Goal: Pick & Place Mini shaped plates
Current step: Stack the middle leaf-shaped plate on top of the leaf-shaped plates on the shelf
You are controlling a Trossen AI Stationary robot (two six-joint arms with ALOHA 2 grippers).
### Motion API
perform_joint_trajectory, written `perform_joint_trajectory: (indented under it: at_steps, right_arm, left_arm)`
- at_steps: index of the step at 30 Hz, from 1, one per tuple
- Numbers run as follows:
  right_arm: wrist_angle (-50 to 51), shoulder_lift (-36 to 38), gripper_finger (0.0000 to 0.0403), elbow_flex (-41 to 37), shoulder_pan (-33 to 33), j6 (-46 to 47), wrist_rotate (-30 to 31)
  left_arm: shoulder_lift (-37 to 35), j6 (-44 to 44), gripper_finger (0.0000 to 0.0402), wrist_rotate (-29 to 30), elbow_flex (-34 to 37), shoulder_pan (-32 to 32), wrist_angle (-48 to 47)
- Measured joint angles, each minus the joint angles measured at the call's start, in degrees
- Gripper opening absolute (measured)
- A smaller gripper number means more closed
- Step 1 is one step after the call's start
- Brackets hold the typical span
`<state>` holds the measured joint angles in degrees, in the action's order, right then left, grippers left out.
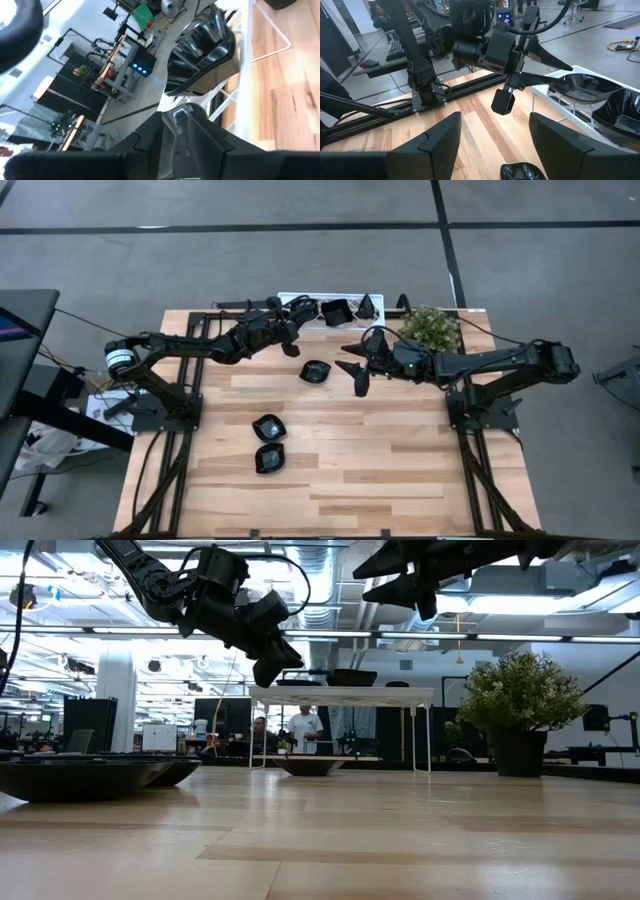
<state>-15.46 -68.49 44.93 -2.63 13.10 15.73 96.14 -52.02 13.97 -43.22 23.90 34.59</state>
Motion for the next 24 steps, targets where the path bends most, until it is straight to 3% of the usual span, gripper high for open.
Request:
perform_joint_trajectory:
  at_steps: [8, 12, 17, 24]
  right_arm:
    - [0.0, 0.0, 0.0230, 0.0, 0.4, -2.4, -1.1]
    - [1.0, 0.0, 0.0230, 0.0, 4.3, -9.4, -0.8]
    - [3.1, -0.2, 0.0230, -0.2, 9.4, -10.0, 2.9]
    - [7.6, -0.2, 0.0230, -2.6, 13.5, -4.9, 11.5]
  left_arm:
    - [-0.1, -0.9, 0.0108, 6.0, 0.0, -2.6, 0.0]
    - [-0.1, -2.8, 0.0108, 11.6, 0.0, -6.3, -0.3]
    - [-3.3, -2.4, 0.0108, 17.4, 3.6, -12.4, -1.4]
    - [-19.4, 16.4, 0.0108, 20.3, 16.0, -23.5, -5.6]
